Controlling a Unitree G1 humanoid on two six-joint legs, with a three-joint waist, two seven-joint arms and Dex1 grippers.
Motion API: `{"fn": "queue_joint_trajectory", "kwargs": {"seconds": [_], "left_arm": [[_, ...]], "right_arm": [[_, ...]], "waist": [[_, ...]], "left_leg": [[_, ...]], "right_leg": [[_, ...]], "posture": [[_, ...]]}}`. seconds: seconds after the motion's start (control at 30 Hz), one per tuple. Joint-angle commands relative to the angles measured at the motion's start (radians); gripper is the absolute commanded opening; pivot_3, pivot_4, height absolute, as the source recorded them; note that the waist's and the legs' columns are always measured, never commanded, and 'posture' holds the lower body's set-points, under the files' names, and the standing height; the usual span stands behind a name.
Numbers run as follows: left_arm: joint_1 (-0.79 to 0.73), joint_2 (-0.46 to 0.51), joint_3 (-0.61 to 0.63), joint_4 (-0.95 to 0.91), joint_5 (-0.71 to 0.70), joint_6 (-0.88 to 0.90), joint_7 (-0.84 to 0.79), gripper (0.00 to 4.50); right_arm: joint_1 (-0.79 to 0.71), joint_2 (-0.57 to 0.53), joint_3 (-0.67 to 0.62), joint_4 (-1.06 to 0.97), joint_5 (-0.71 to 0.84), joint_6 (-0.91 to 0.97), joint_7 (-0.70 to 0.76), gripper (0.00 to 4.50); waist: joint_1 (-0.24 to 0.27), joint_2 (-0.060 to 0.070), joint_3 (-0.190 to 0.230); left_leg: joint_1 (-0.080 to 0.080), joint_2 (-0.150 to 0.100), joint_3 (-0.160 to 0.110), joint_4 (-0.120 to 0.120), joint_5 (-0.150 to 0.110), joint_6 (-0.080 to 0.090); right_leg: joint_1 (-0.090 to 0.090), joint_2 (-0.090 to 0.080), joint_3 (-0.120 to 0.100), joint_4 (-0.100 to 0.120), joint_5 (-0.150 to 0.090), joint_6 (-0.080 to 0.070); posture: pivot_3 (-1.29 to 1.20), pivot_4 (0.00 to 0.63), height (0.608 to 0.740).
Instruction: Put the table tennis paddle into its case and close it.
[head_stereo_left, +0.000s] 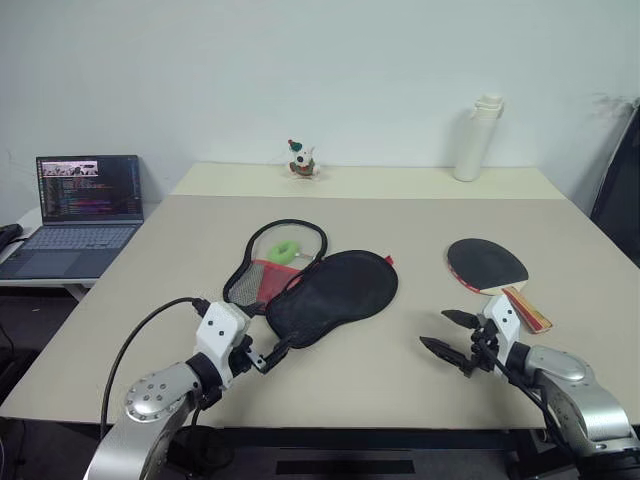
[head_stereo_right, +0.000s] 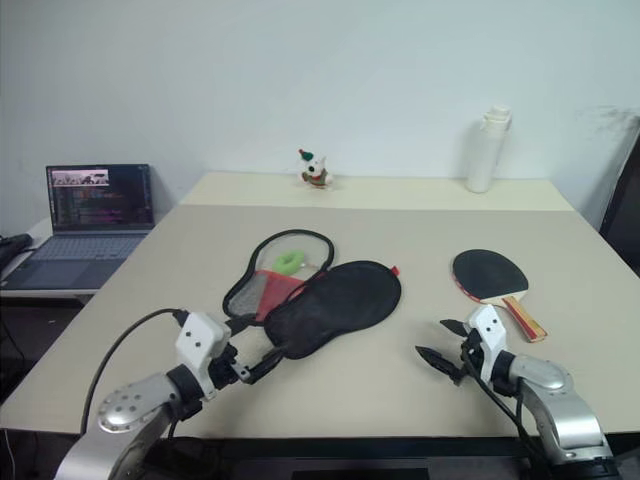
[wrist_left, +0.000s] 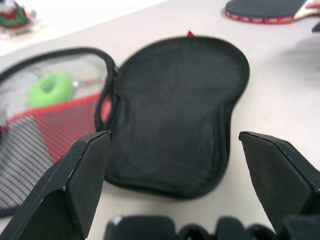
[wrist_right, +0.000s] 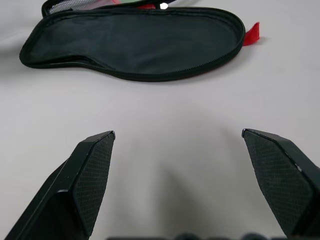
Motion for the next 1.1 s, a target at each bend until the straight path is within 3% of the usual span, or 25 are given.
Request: {"fn": "queue_joint_trajectory", "kwargs": {"seconds": [0.03,0.57,0.8,1.1], "left_arm": [[-0.02,-0.004,-0.008,0.027,0.0,-0.05,-0.028,4.5],[-0.282,0.025,-0.083,0.284,-0.082,-0.069,-0.34,4.5],[-0.407,0.084,-0.157,0.505,0.043,-0.192,-0.448,4.5],[-0.484,0.118,-0.246,0.634,0.094,-0.251,-0.633,4.5]], "right_arm": [[0.013,-0.034,-0.02,-0.056,0.014,0.011,0.01,4.47],[0.075,-0.112,-0.147,-0.317,0.127,0.202,-0.07,4.47],[0.061,-0.094,-0.114,-0.342,0.13,0.215,-0.103,4.47],[0.087,-0.075,-0.114,-0.351,0.134,0.197,-0.122,4.47]], "waist": [[0.0,0.0,0.0],[0.002,0.0,0.0],[-0.001,0.0,0.0],[0.002,0.0,0.0]], "left_leg": [[0.0,0.0,0.0,0.0,0.0,0.0],[0.0,0.0,0.002,0.0,0.0,0.0],[0.0,0.0,0.003,0.0,0.0,0.0],[-0.001,0.0,0.004,0.0,0.0,0.0]], "right_leg": [[0.0,0.0,0.0,0.0,0.0,0.0],[0.0,0.0,0.0,0.0,0.0,0.0],[0.0,0.001,0.0,0.0,0.0,0.0],[-0.001,0.001,0.0,-0.001,0.0,0.001]], "posture": [[0.0,0.15,0.74],[0.0,0.15,0.74],[0.0,0.15,0.74],[0.0,0.15,0.74]]}}
